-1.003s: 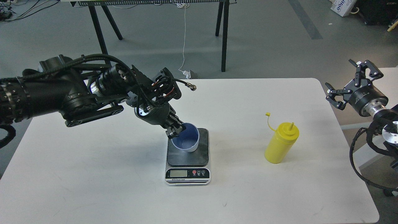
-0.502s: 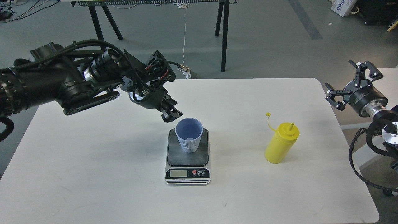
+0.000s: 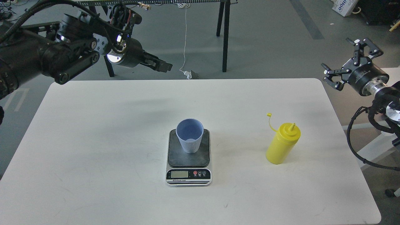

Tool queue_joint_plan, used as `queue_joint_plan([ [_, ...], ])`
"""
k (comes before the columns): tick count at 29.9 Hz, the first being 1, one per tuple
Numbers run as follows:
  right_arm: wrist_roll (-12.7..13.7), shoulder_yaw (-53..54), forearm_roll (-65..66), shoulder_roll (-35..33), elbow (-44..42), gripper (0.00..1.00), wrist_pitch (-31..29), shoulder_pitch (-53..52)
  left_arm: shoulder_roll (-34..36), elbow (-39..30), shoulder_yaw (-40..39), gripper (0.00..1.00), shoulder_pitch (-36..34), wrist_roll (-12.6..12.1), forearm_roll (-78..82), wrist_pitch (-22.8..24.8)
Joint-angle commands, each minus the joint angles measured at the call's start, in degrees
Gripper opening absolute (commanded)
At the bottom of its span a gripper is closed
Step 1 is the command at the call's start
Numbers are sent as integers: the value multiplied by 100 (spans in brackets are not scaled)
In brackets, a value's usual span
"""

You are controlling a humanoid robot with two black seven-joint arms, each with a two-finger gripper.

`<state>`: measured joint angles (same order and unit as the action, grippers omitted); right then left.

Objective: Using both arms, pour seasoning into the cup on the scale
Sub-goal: 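Move the right gripper low toward the yellow squeeze bottle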

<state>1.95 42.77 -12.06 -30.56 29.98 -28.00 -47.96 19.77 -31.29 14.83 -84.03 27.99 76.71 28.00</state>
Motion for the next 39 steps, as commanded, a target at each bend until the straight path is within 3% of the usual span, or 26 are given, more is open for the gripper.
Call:
queue_joint_plan([
  [1,524,389,-1215,-134,86,100,0,-117,-44,527,2,78,63,1,-1042,0],
  [4,982,548,-2778,-651,446,100,0,-3,-35,563,-7,78,133,1,-1377,0],
  [8,1000,662,-4616,-1197,1175,100,0,821,-26,563,-94,78,387,1,-1614,0],
  [11,1027,995,-5209,-1478,1527,100,0,1611,-17,563,-112,78,659,1,-1685,0],
  [20,1097,1550,-5210,-1619,2722,100,0,4012,-9,563,-112,78,1117,1,-1870,0],
  [27,1088,1472,-5140,-1593,3803,100,0,5120,44,563,-112,78,1205,1,-1870,0],
  [30,948,1428,-4755,-1488,4015,100,0,5411,35,563,-112,78,1205,1,-1870,0],
  [34,421,1401,-3770,-1049,3980,100,0,5587,9,563,-112,78,1214,1,-1870,0],
  [39,367,1383,-3163,-733,3972,100,0,5736,-17,563,-112,78,1205,1,-1879,0],
])
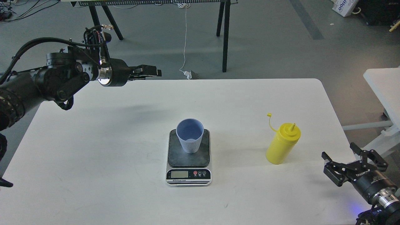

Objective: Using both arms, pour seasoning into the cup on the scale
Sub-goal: 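Move the right gripper low toward the yellow squeeze bottle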

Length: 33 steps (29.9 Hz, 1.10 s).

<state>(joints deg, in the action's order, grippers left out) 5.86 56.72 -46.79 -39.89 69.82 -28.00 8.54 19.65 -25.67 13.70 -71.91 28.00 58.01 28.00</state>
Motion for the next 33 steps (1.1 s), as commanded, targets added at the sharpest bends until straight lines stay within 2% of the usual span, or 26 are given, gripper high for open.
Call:
queue_joint_plan([
  [1,-33,-12,441,287,-12,100,0,86,-6,0,1,78,-7,0,-17,0],
  [7,-50,-3,1110,763,-126,100,0,78,56,0,1,78,2,0,-114,0],
  [22,-50,-12,1488,991,-144,100,0,-63,82,0,1,78,239,0,-114,0],
  [33,-41,-21,1813,1475,-469,100,0,-397,100,0,9,78,283,0,-123,0],
])
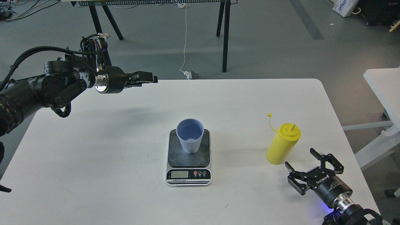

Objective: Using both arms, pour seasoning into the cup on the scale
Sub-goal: 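Move the right gripper low toward the yellow squeeze bottle, then close the right gripper around the yellow bottle's body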

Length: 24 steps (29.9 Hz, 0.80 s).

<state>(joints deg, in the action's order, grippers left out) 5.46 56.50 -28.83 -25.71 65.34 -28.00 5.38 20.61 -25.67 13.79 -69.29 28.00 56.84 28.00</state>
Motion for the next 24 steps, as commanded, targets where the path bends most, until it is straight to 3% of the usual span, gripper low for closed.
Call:
queue_joint_plan([
  [1,-1,1,27,58,-30,100,0,-125,13,0,1,78,21,0,-6,0],
  [24,-1,-403,202,436,-408,100,0,-705,163,0,-8,78,197,0,-15,0],
])
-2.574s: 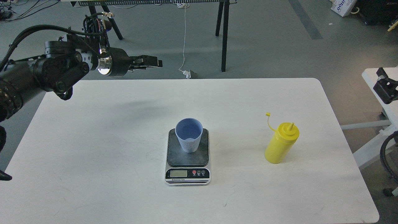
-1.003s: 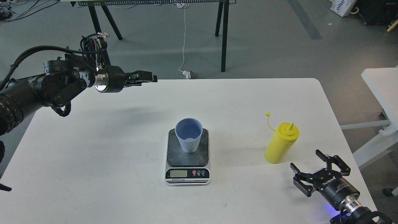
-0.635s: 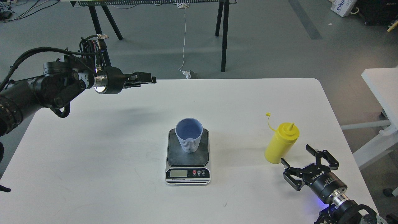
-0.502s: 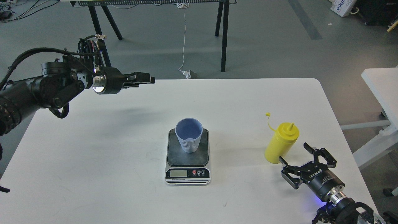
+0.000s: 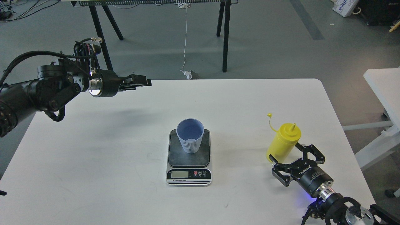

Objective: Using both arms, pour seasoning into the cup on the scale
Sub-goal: 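Close the right gripper around the yellow bottle's body, then lift the yellow bottle and tip its nozzle down above the cup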

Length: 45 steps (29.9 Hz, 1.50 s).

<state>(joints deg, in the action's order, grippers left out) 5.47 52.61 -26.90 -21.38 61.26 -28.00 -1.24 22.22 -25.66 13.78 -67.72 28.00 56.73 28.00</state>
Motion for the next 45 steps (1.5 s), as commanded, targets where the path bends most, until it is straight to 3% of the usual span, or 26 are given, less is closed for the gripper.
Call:
queue_joint_plan([
  [1,-3,-14,10,3,0,100,0,-61,2,0,-7,78,49,0,-4,0],
  [10,-2,-14,97,73,-35,99,0,-87,11,0,-7,78,119,0,-4,0],
  [17,-3,4,194,82,-35,91,0,-175,45,0,2,78,189,0,-4,0],
  [26,-11,39,203,82,-44,46,0,-236,98,0,-7,78,304,0,-4,0],
  [29,-11,48,220,90,-105,17,0,-350,98,0,-7,78,356,0,-57,0],
  [32,-11,21,238,231,-299,5,0,-526,99,0,-7,78,365,0,-110,0],
  [39,-134,65,378,196,-281,2,0,-1368,107,0,-7,78,365,0,-127,0],
  [45,-222,4,1992,-138,-308,2,0,-2958,90,-9,10,78,365,0,-312,0],
])
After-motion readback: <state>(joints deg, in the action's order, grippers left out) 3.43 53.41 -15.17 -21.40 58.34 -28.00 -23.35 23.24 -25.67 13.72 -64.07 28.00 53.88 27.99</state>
